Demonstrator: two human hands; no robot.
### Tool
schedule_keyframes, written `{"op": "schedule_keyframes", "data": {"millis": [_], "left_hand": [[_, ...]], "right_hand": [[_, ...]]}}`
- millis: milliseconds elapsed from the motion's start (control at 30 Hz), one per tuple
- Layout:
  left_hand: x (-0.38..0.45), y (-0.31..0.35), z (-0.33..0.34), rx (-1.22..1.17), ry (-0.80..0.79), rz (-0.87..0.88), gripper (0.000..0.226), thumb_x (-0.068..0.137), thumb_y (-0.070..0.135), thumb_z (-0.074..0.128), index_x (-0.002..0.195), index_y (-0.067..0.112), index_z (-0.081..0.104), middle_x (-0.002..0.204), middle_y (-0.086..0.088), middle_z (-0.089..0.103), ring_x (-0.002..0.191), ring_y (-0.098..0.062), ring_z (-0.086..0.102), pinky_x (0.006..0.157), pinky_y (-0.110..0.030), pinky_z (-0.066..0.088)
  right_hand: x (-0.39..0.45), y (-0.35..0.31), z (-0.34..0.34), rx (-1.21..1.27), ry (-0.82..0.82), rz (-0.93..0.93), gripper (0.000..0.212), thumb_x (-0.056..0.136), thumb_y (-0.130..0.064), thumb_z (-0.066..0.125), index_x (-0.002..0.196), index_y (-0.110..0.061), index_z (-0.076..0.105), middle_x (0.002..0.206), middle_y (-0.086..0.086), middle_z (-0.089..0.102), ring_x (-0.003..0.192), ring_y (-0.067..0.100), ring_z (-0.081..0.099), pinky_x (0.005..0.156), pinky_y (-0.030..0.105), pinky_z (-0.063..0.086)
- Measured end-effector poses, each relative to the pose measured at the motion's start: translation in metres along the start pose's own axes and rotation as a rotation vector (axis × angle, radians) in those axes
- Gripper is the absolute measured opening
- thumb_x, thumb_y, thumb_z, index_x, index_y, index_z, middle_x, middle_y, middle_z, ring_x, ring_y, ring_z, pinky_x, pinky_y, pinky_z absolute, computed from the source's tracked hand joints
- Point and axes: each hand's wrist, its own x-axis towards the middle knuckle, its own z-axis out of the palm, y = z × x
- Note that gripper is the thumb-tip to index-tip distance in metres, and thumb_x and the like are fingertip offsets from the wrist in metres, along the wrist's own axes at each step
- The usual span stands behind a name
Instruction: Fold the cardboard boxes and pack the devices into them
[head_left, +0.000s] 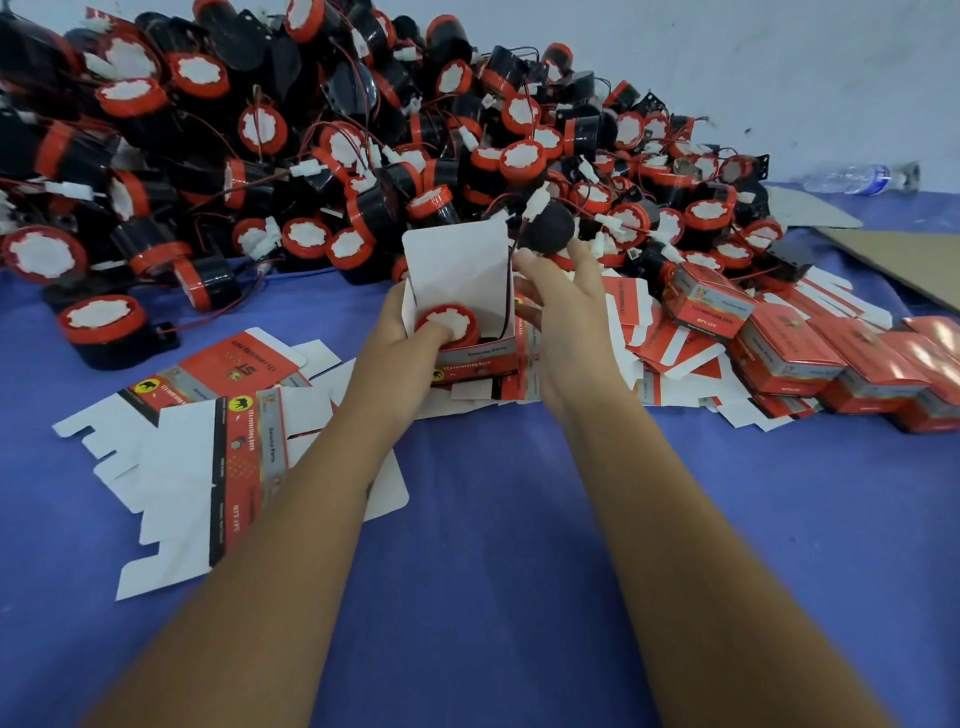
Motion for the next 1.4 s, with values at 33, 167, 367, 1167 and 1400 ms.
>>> {"op": "schedule_keyframes", "data": {"millis": [33, 167, 367, 1167, 1400], "left_hand": [[0.0, 0.0, 0.0, 0.002, 0.005, 0.0, 0.047, 0.096, 0.024, 0.056, 0.139, 0.04, 0.046, 0.12, 0.014, 0.064, 0.106, -0.008, 0.062, 0.084, -0.026, 0.051], [-0.002, 0.0, 0.001, 0.07, 0.012, 0.018, 0.042, 0.099, 0.025, 0.05, 0.139, 0.037, 0.045, 0.112, 0.018, 0.062, 0.101, -0.004, 0.061, 0.073, -0.018, 0.045], [-0.006, 0.002, 0.001, 0.177, 0.026, 0.07, 0.037, 0.102, 0.03, 0.05, 0.138, 0.026, 0.046, 0.124, 0.006, 0.062, 0.111, -0.016, 0.061, 0.092, -0.034, 0.052], [-0.002, -0.004, 0.002, 0.232, 0.116, 0.13, 0.044, 0.101, 0.023, 0.051, 0.144, 0.022, 0.04, 0.104, 0.016, 0.056, 0.084, 0.005, 0.055, 0.059, 0.001, 0.039], [0.0, -0.004, 0.001, 0.227, 0.113, 0.111, 0.041, 0.103, 0.022, 0.046, 0.144, 0.022, 0.04, 0.118, 0.01, 0.057, 0.099, -0.007, 0.055, 0.063, -0.004, 0.038]], "right_hand": [[0.001, -0.002, -0.002, 0.039, -0.016, 0.021, 0.061, 0.094, -0.028, 0.061, 0.149, -0.026, 0.034, 0.129, 0.002, 0.062, 0.117, 0.019, 0.059, 0.087, 0.03, 0.053], [-0.005, -0.007, 0.002, 0.012, -0.013, -0.18, 0.029, 0.097, -0.016, 0.06, 0.126, -0.018, 0.062, 0.104, -0.003, 0.069, 0.095, 0.008, 0.065, 0.081, 0.019, 0.055], [-0.019, -0.01, 0.01, -0.397, 0.007, -0.639, 0.014, 0.089, -0.01, 0.066, 0.096, -0.021, 0.072, 0.076, 0.007, 0.058, 0.075, 0.012, 0.048, 0.073, 0.025, 0.045], [-0.009, 0.008, -0.003, -0.888, 0.011, -0.808, 0.032, 0.082, -0.01, 0.064, 0.112, -0.019, 0.065, 0.087, -0.018, 0.059, 0.103, 0.013, 0.053, 0.102, 0.021, 0.026], [-0.014, 0.005, -0.001, -0.658, 0.002, -0.614, 0.033, 0.083, 0.0, 0.058, 0.109, -0.018, 0.064, 0.091, -0.004, 0.066, 0.096, 0.014, 0.059, 0.09, 0.031, 0.049]]}}
